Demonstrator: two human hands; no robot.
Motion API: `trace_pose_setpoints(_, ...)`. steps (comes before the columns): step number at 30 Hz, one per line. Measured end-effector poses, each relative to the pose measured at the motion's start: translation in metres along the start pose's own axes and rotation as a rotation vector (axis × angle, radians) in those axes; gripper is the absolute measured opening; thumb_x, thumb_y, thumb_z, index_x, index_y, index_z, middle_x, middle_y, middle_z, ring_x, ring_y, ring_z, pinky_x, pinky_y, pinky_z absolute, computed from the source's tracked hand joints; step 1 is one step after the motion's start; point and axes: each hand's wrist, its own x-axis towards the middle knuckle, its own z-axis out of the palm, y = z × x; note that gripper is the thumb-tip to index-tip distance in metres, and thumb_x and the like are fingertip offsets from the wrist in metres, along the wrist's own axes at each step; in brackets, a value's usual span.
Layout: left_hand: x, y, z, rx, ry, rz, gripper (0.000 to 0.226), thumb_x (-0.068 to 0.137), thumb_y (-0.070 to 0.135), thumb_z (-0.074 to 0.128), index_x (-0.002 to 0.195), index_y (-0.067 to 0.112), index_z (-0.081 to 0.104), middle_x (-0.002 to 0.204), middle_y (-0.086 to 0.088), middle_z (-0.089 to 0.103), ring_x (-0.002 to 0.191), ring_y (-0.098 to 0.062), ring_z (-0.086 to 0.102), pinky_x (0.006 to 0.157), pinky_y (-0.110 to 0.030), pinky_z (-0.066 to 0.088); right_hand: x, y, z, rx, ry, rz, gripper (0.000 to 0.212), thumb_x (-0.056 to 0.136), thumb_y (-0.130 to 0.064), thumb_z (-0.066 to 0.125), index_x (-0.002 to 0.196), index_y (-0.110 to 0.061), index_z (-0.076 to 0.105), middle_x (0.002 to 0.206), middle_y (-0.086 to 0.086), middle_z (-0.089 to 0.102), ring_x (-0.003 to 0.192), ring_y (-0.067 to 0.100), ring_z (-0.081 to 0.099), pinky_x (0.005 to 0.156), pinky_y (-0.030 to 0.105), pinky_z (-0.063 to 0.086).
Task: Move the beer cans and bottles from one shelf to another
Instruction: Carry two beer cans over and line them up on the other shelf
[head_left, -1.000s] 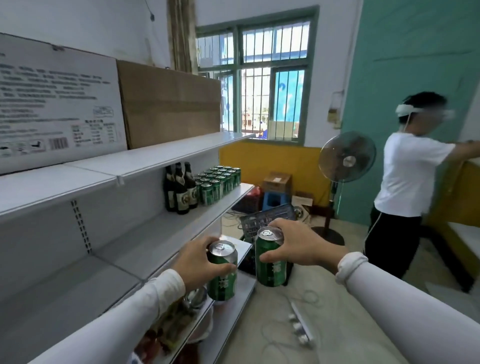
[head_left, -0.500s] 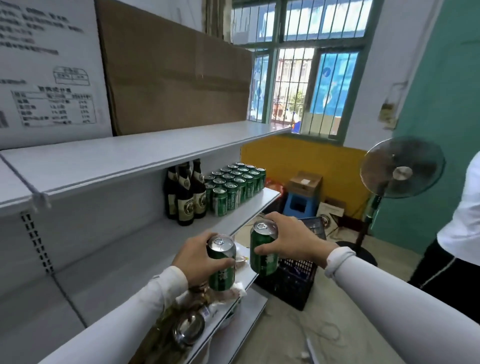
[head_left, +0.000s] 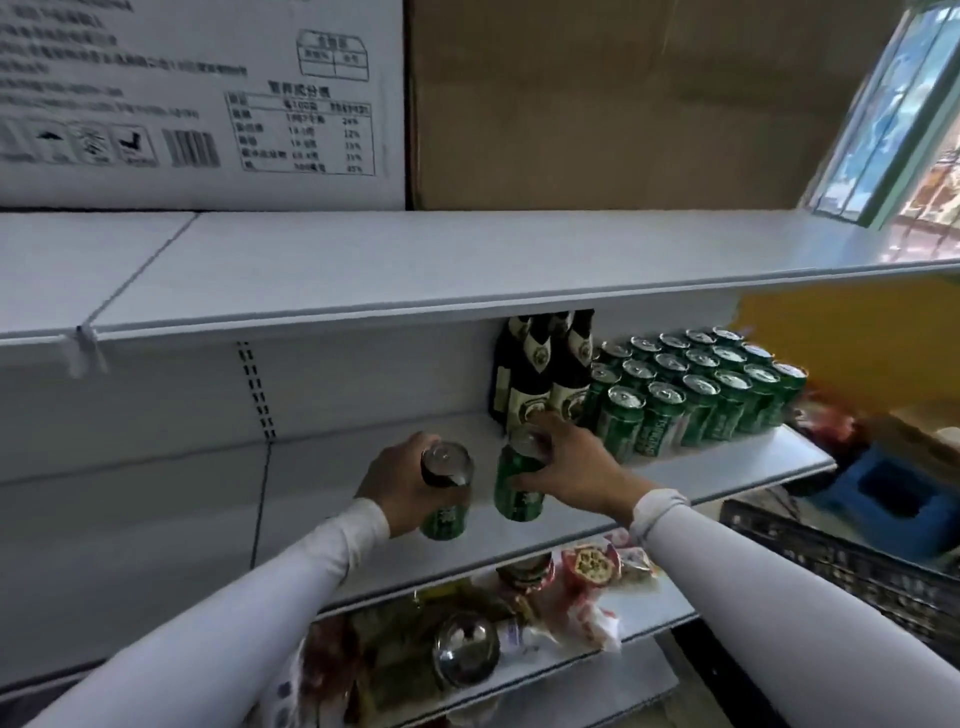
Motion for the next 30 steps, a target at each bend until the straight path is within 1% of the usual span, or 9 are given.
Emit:
trace_pose_setpoints(3,0.009,0.0,0.011,-0.02,0.074,-0.108,0.057,0.068,0.039,0.081,0.117,0.024,0.056,0.112,0.0,0.067,0.102,-0.023,0.062,0.082,-0.03,0.05,0.036,0.018,0.004,0.013,-0.106,-0.077,0.07,0.069,-0.043,0.084,0.127,-0.023,0.05,0.11,-0.002,0.062,0.102,0.023,0.061,0.086,0.037,0.053)
trace_pose_setpoints(7,0.011,0.004,0.018,-0.067,0.157,-0.176,0.056,0.064,0.038,0.085,0.112,0.022,0.06,0.108,0.001,0.068,0.099,-0.019,0.063,0.082,-0.024,0.048,0.071,0.028,0.015,-0.028,-0.18,-0.158,0.069,0.069,-0.04,0.082,0.125,-0.017,0.05,0.112,0.006,0.064,0.102,0.03,0.062,0.082,0.035,0.052)
trace_pose_setpoints(11,0.015,0.004,0.019,-0.047,0.169,-0.212,0.087,0.049,0.066,0.068,0.122,0.021,0.057,0.118,0.001,0.065,0.105,-0.018,0.061,0.091,-0.03,0.049,0.088,0.027,0.026,0.004,-0.196,-0.203,0.065,0.071,-0.036,0.083,0.122,-0.015,0.049,0.108,0.007,0.064,0.101,0.031,0.062,0.076,0.03,0.045)
trace_pose_setpoints(13,0.024,0.001,0.02,-0.022,0.16,-0.245,0.098,0.049,0.069,0.065,0.132,0.02,0.051,0.126,-0.001,0.061,0.113,-0.02,0.058,0.097,-0.034,0.047,0.097,0.023,0.029,0.007,-0.191,-0.213,0.07,0.072,-0.036,0.082,0.127,-0.012,0.047,0.112,0.011,0.065,0.101,0.033,0.062,0.074,0.029,0.044)
trace_pose_setpoints(18,0.045,-0.006,0.02,-0.001,0.177,-0.266,0.088,0.062,0.056,0.075,0.135,0.018,0.046,0.131,-0.002,0.058,0.117,-0.022,0.055,0.099,-0.035,0.046,0.117,0.011,0.034,-0.03,-0.174,-0.21,0.07,0.074,-0.035,0.082,0.128,-0.007,0.046,0.112,0.015,0.063,0.099,0.034,0.06,0.077,0.035,0.049)
trace_pose_setpoints(21,0.061,-0.014,0.017,0.019,0.196,-0.261,0.068,0.069,0.041,0.081,0.124,0.016,0.051,0.121,-0.005,0.062,0.11,-0.025,0.059,0.089,-0.03,0.047,0.126,0.006,0.039,0.001,-0.139,-0.193,0.067,0.073,-0.037,0.082,0.123,-0.007,0.05,0.111,0.014,0.064,0.1,0.034,0.061,0.083,0.039,0.052)
trace_pose_setpoints(24,0.075,-0.022,0.013,0.035,0.208,-0.251,0.08,0.07,0.038,0.081,0.136,0.013,0.045,0.131,-0.008,0.057,0.118,-0.027,0.055,0.097,-0.03,0.044,0.133,0.002,0.045,0.029,-0.095,-0.174,0.06,0.072,-0.035,0.082,0.117,-0.01,0.051,0.109,0.013,0.065,0.1,0.034,0.062,0.081,0.037,0.052)
trace_pose_setpoints(26,0.083,-0.025,0.009,0.045,0.217,-0.248,0.088,0.071,0.036,0.081,0.143,0.01,0.038,0.138,-0.009,0.052,0.124,-0.027,0.051,0.102,-0.03,0.041,0.139,-0.001,0.05,0.077,-0.06,-0.163,0.064,0.074,-0.031,0.081,0.125,-0.01,0.049,0.115,0.014,0.064,0.105,0.034,0.061,0.081,0.033,0.05)
trace_pose_setpoints(30,0.098,-0.033,0.001,0.079,0.208,-0.242,0.086,0.072,0.036,0.08,0.141,0.008,0.038,0.136,-0.013,0.053,0.123,-0.031,0.051,0.102,-0.034,0.042,0.152,-0.005,0.061,0.122,-0.056,-0.186,0.071,0.078,-0.025,0.08,0.135,-0.008,0.042,0.125,0.014,0.06,0.114,0.032,0.058,0.081,0.026,0.043)
